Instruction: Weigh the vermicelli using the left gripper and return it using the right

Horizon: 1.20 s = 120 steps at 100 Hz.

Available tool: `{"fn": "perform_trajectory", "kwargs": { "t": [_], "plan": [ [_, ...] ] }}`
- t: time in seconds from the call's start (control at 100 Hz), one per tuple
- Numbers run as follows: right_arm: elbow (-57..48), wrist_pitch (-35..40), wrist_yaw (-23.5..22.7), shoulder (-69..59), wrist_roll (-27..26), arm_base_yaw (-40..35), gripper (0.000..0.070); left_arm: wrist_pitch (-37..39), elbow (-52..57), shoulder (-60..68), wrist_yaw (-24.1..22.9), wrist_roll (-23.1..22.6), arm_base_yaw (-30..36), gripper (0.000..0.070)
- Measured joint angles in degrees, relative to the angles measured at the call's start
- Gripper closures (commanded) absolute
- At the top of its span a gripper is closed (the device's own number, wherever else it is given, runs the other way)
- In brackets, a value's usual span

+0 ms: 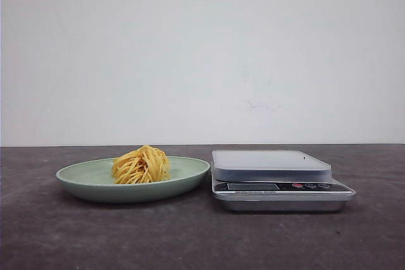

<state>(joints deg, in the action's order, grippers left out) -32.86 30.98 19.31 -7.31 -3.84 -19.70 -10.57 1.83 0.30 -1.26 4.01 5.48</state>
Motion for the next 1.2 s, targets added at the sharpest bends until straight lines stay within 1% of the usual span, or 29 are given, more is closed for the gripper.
{"fn": "perform_trajectory", "kwargs": {
  "t": [0.16,0.22,0.27,0.39,0.58,0.63,0.73,0.94,1.02,1.2],
  "plan": [
    [11.87,-9.99,-11.13,7.04,1.66,12.92,0.0693,0.00,0.00,0.02,0.00,0.00,0.00,0.0688],
    [14.99,-12.09,-14.62,7.17,1.95,16.74,0.0693,0.00,0.00,0.00,0.02,0.00,0.00,0.0688],
    [17.35,-12.48,-16.37,7.06,1.97,19.17,0.0693,0.00,0.00,0.00,0.02,0.00,0.00,0.0689],
    [22.43,-14.71,-16.76,7.06,1.99,21.29,0.0693,0.00,0.00,0.00,0.02,0.00,0.00,0.0688],
    [28.26,-23.23,-16.81,7.02,1.99,21.57,0.0693,0.00,0.00,0.00,0.02,0.00,0.00,0.0688],
    [29.83,-24.41,-16.79,7.02,1.92,21.57,0.0693,0.00,0.00,0.00,0.02,0.00,0.00,0.0688],
    [32.09,-24.17,-16.81,7.02,1.66,21.57,0.0693,0.00,0.00,0.00,0.02,0.00,0.00,0.0688],
    [32.04,-23.41,-16.81,6.99,1.49,21.57,0.0693,0.00,0.00,0.00,0.02,0.00,0.00,0.0688],
    [32.04,-21.53,-16.85,6.99,1.49,21.57,0.0693,0.00,0.00,0.00,0.02,0.00,0.00,0.0688],
    [31.98,-20.98,-19.19,6.95,1.51,21.57,0.0693,0.00,0.00,0.00,0.02,0.00,0.00,0.0688]
  ]
}}
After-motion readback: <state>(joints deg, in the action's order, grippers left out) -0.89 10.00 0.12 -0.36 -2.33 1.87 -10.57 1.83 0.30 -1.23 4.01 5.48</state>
